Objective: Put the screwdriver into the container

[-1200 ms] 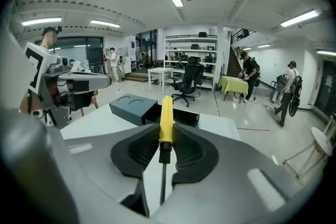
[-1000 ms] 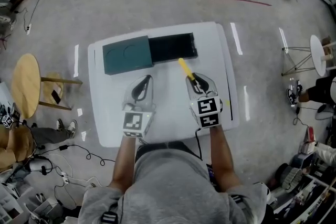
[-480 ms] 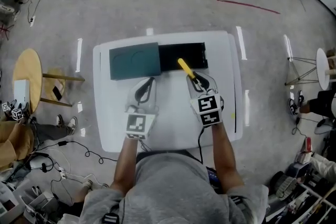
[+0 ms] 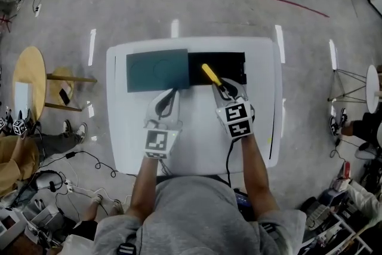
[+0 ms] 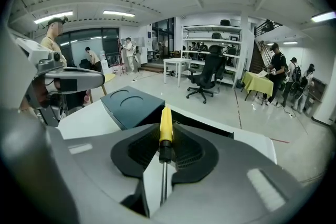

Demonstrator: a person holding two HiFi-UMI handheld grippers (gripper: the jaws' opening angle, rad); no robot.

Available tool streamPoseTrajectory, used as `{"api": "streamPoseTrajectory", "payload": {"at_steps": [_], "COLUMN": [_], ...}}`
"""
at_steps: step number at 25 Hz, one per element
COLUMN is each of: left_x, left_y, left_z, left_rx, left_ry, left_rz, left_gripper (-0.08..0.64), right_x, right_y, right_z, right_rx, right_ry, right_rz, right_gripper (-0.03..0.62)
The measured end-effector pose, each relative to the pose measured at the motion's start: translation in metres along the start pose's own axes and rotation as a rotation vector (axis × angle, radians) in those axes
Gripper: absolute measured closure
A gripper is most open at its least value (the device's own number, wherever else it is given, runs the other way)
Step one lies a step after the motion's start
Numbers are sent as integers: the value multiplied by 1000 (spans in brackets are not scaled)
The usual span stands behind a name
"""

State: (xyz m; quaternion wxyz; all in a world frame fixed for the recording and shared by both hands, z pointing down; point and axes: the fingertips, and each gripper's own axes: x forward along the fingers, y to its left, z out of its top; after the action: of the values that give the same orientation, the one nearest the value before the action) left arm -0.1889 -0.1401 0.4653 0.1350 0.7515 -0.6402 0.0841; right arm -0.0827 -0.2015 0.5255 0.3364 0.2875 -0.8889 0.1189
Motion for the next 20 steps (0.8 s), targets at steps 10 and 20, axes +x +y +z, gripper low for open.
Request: {"api": "streamPoseTrajectory", "payload": {"at_steps": [10, 20], "left_x": [16, 22], "left_y": [25, 36], "left_z": [-22, -35], "left_rx": [-44, -79], "left_ry": [40, 63], "left_rz": [38, 63], "left_gripper": [549, 549], "right_x": [51, 79], "right_y": [2, 9], "right_z": [-6, -15], "right_rx": [-36, -90], "right_ry": [66, 129], "right_rz": [73, 135], "right_gripper": [514, 514]}}
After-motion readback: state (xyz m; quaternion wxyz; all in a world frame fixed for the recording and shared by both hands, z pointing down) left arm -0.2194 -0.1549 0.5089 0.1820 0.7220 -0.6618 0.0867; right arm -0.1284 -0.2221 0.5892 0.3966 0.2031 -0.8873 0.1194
